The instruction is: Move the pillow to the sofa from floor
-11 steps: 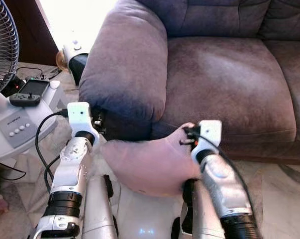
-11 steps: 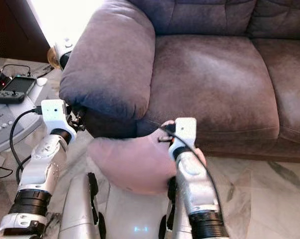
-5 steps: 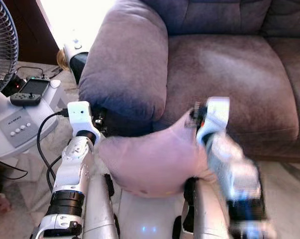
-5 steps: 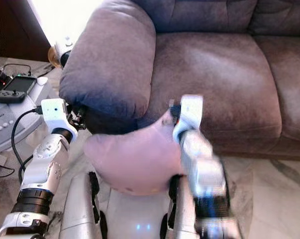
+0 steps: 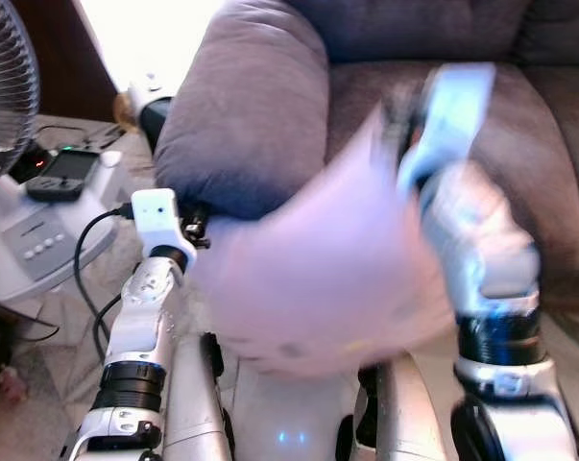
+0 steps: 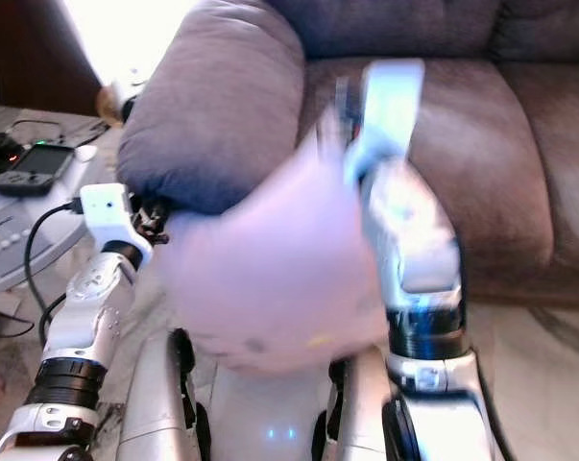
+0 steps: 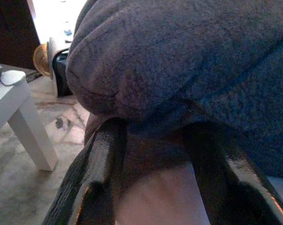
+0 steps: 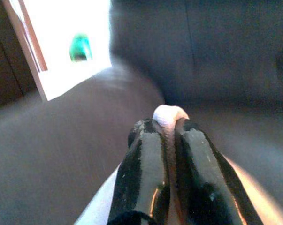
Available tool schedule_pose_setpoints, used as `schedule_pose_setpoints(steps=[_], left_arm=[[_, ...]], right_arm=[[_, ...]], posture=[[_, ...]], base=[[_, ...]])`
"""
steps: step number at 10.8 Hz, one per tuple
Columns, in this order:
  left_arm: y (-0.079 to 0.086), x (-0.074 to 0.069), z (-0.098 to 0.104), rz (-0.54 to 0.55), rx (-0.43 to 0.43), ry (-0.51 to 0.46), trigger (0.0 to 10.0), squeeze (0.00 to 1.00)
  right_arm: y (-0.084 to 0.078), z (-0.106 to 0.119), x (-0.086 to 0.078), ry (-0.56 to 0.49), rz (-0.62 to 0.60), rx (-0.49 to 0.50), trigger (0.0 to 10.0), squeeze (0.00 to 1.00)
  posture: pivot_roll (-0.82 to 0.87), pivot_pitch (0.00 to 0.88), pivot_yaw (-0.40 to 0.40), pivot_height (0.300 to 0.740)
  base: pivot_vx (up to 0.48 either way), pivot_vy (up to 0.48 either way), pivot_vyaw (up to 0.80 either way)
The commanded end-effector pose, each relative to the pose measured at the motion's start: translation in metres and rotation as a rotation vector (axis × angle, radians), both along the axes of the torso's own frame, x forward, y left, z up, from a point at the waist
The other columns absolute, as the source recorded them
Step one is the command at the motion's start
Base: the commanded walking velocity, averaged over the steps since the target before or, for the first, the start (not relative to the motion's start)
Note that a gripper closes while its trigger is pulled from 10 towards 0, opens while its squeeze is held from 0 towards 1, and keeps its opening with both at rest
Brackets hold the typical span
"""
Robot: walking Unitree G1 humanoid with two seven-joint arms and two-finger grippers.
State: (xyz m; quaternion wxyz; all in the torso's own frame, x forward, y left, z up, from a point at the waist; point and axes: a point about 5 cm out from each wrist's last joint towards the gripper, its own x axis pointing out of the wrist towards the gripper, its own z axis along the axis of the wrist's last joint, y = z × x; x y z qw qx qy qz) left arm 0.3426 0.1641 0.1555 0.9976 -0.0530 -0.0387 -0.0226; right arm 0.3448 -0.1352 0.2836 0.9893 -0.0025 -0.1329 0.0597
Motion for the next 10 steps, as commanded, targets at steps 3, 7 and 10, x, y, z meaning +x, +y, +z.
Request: schedule_pose_setpoints(steps=[3, 7, 10], left_arm=[[0.005, -0.005, 0.023, 0.022, -0.003, -0.142, 10.0, 0.0], [-0.005, -0.007, 0.03, -0.017, -0.023, -0.186, 10.0, 0.0], [-0.005, -0.009, 0.032, -0.023, -0.029, -0.195, 10.0, 0.0]], right_arm=[[-0.02, -0.036, -0.015, -0.045, -0.078, 0.047, 10.0, 0.0], [-0.02, -0.051, -0.021, -0.047, -0.098, 0.107, 10.0, 0.0], [-0.021, -0.047, -0.019, -0.073, -0.097, 0.099, 10.0, 0.0]], posture=[[0.07, 0.061, -0.014, 0.526], [0.07, 0.032, -0.006, 0.526], [0.08, 0.023, -0.005, 0.526]], base=[[0.0, 0.0, 0.0], [0.0, 0.0, 0.0], [0.0, 0.0, 0.0]])
